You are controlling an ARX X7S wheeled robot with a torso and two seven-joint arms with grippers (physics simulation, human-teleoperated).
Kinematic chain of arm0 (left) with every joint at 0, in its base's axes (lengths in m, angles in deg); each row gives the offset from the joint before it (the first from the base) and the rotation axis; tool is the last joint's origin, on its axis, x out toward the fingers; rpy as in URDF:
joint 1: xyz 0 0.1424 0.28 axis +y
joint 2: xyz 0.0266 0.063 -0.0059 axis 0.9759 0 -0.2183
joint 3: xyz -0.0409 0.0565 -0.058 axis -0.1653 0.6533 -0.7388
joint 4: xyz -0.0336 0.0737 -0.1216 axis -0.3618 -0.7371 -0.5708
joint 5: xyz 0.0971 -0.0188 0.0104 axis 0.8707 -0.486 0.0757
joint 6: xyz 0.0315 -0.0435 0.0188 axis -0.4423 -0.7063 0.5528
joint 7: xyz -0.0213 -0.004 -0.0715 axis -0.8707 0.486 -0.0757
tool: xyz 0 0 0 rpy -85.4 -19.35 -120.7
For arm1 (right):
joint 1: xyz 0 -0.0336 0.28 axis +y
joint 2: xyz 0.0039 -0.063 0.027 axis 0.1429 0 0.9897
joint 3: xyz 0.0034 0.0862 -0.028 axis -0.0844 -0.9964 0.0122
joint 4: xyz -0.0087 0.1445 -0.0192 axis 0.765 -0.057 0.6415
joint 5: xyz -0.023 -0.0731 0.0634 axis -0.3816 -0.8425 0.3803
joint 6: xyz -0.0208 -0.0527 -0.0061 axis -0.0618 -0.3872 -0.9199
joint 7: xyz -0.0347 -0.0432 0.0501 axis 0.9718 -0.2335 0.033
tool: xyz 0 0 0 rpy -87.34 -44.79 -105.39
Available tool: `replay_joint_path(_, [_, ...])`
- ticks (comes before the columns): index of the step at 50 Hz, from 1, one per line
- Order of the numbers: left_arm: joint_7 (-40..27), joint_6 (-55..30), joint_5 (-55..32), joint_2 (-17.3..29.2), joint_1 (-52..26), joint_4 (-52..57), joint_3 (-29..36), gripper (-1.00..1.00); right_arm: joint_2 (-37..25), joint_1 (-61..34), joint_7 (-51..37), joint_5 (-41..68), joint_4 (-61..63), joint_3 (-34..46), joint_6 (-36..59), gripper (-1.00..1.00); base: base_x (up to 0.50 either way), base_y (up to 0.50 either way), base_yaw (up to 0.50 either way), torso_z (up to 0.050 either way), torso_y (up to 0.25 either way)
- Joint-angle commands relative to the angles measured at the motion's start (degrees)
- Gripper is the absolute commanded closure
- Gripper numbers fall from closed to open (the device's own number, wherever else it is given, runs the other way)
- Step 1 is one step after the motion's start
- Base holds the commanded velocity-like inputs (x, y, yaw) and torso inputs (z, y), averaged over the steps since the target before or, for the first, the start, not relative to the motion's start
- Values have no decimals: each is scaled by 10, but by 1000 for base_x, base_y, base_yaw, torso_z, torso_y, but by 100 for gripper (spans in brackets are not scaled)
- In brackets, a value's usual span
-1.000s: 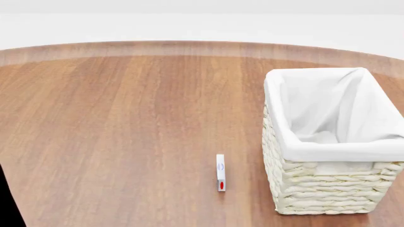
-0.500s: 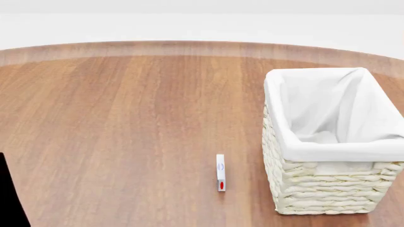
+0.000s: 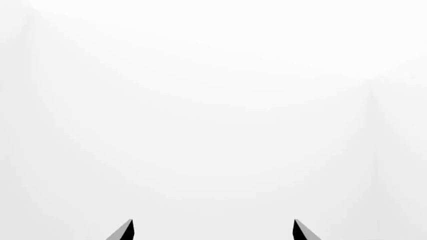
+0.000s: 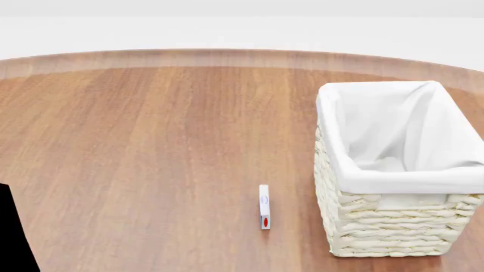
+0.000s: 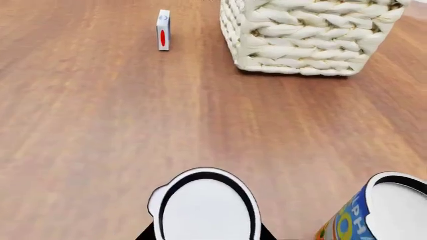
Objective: Pick up the tomato sauce, and put it in the basket.
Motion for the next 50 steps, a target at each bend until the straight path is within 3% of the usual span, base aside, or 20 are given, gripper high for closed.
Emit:
replay_joint_path(1, [-2,1,1,2,1,3,2,-100,-1,3,-1,0,-3,2,0,100,0,0,0,0,0])
replay_joint_path(15, [-6,5,0,6,6,4,-1,-100,-21,-13,-12,-4,83,2,56,100,1,0,0,0,0])
replay_joint_path(21, [-11,5,-8,10,5,7,-10,-100,-47,-37,-27,-9,257,4,187,100,0,0,0,0,0])
replay_joint_path(28, [-12,4,-11,12,4,10,-10,-100,-56,-57,-34,-7,337,-2,244,100,0,0,0,0,0])
replay_joint_path(38, [-14,6,-10,15,7,12,-9,-100,-67,-71,-39,-6,390,-10,275,100,0,0,0,0,0])
replay_joint_path(50, [-15,9,-11,14,8,9,-4,-100,-88,-161,-41,-29,463,-6,364,100,0,0,0,0,1])
